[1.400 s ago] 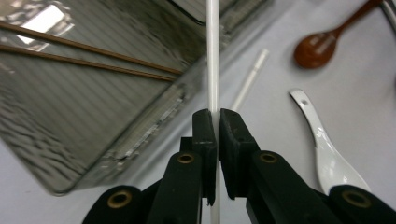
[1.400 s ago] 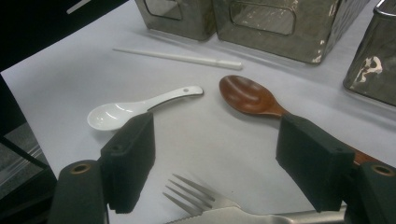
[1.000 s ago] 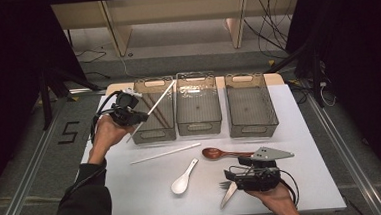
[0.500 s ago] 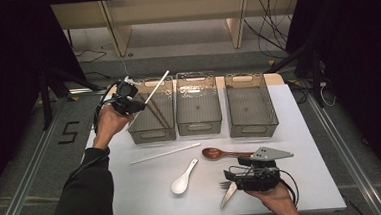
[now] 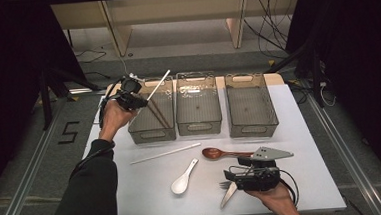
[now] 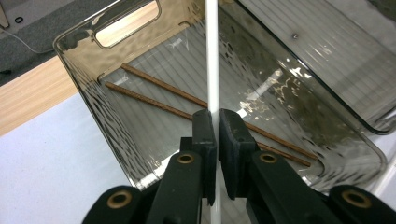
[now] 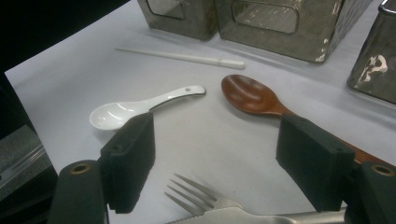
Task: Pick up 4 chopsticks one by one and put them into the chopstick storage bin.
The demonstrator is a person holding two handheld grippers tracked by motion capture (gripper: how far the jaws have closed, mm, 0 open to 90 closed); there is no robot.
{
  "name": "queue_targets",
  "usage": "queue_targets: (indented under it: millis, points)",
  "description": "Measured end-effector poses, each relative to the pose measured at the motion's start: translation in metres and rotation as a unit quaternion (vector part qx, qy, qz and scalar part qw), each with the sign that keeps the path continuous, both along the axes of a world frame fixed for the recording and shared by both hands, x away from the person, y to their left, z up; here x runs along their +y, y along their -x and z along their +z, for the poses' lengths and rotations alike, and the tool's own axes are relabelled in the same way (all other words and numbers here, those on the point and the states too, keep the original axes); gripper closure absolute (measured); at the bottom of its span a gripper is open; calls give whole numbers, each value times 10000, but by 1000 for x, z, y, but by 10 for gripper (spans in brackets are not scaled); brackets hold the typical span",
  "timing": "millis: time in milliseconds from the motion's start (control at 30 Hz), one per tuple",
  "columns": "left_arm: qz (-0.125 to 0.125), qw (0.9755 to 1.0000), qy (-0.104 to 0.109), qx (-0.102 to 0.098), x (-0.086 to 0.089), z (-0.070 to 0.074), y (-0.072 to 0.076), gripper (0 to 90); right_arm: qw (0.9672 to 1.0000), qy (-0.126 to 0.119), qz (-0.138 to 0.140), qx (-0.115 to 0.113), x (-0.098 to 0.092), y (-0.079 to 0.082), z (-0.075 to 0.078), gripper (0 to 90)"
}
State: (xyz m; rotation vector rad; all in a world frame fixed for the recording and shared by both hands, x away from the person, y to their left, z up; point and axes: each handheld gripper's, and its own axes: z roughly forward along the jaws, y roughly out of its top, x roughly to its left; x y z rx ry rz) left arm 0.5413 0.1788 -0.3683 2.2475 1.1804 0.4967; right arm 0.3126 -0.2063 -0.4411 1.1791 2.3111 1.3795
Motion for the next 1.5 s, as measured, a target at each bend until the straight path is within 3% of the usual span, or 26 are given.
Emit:
queue_targets:
  millis: [233,733,767,800,867,933,1200,1500]
  points:
    - [94,9998,161,123,3,-8,-4,849,10000,1,-1,0,0,0,0,290]
    - [286,9987,271,339,3,-28,-8,837,10000,-3,14,17,0,1,0,290]
    - [350,9984,241,380,2,-29,-9,822,10000,-1,14,18,0,1,0,290]
    - [434,9980,232,396,2,-29,-10,710,10000,-1,16,12,0,1,0,291]
    - [426,9969,465,466,2,-27,-10,553,10000,-6,15,8,0,1,1,291]
    - [388,9972,485,415,2,-22,-9,485,10000,-5,19,17,0,1,0,290]
    - [283,9971,598,365,2,-10,2,378,10000,3,18,9,1,1,1,290]
    - [-125,9968,689,374,-3,1,28,253,10000,1,18,-2,1,1,1,290]
